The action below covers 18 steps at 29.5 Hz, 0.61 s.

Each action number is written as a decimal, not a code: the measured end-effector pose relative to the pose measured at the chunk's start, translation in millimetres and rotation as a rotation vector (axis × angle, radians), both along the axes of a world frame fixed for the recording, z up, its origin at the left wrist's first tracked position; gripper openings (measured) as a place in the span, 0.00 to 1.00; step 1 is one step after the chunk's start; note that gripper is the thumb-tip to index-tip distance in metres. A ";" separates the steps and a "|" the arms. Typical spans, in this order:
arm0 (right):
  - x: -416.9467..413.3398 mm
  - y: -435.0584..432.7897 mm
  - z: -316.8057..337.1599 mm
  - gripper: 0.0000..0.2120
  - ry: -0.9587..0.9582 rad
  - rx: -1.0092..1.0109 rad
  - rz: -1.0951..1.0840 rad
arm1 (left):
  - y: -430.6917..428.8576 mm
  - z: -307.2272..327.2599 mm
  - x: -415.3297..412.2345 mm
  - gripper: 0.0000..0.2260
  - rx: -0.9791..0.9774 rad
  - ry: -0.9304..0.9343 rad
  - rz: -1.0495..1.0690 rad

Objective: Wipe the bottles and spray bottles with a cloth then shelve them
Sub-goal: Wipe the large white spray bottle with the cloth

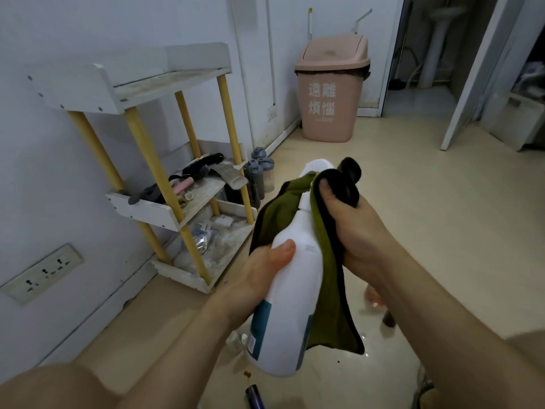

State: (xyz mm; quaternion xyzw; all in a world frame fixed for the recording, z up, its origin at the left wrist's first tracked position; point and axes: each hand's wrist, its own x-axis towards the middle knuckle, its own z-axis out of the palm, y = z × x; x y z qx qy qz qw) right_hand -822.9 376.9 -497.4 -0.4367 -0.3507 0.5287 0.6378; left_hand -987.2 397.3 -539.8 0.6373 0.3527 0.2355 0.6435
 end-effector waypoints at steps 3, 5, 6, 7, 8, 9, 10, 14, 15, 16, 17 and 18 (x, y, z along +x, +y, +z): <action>-11.9 4.5 -16.8 0.09 -0.259 0.002 -0.329 | 5.5 -8.0 7.8 0.37 0.245 0.156 0.133; -21.8 3.0 -29.8 0.10 -0.356 0.029 -0.504 | 4.2 -14.1 11.3 0.36 0.434 0.323 0.212; -25.9 1.5 -32.5 0.10 -0.354 0.035 -0.518 | 3.2 -14.6 12.5 0.35 0.484 0.385 0.243; -27.6 0.3 -31.8 0.08 -0.325 0.030 -0.493 | 2.7 -13.4 12.3 0.34 0.517 0.433 0.254; -26.7 -0.4 -28.0 0.07 -0.287 0.009 -0.434 | 2.9 -11.2 11.5 0.33 0.546 0.470 0.247; -23.8 -0.3 -22.3 0.06 -0.239 -0.019 -0.359 | 4.8 -9.4 10.0 0.32 0.556 0.480 0.223; -19.0 0.0 -15.6 0.07 -0.178 -0.049 -0.286 | 6.6 -8.0 9.1 0.32 0.530 0.444 0.183; -9.4 -0.8 -7.6 0.11 -0.059 -0.060 -0.161 | 4.2 -11.3 8.2 0.35 0.251 0.182 0.087; -12.9 -1.3 -12.3 0.11 -0.080 -0.054 -0.166 | 5.0 -12.8 9.1 0.34 0.225 0.135 0.117; -19.2 -3.4 -18.2 0.11 -0.094 -0.053 -0.160 | 6.9 -13.8 9.8 0.33 0.214 0.076 0.166; -25.2 -4.9 -25.9 0.11 -0.112 -0.045 -0.144 | 9.7 -14.3 11.5 0.31 0.208 0.012 0.234; -30.4 -6.4 -34.0 0.10 -0.141 -0.033 -0.116 | 12.5 -14.7 15.3 0.30 0.201 -0.041 0.300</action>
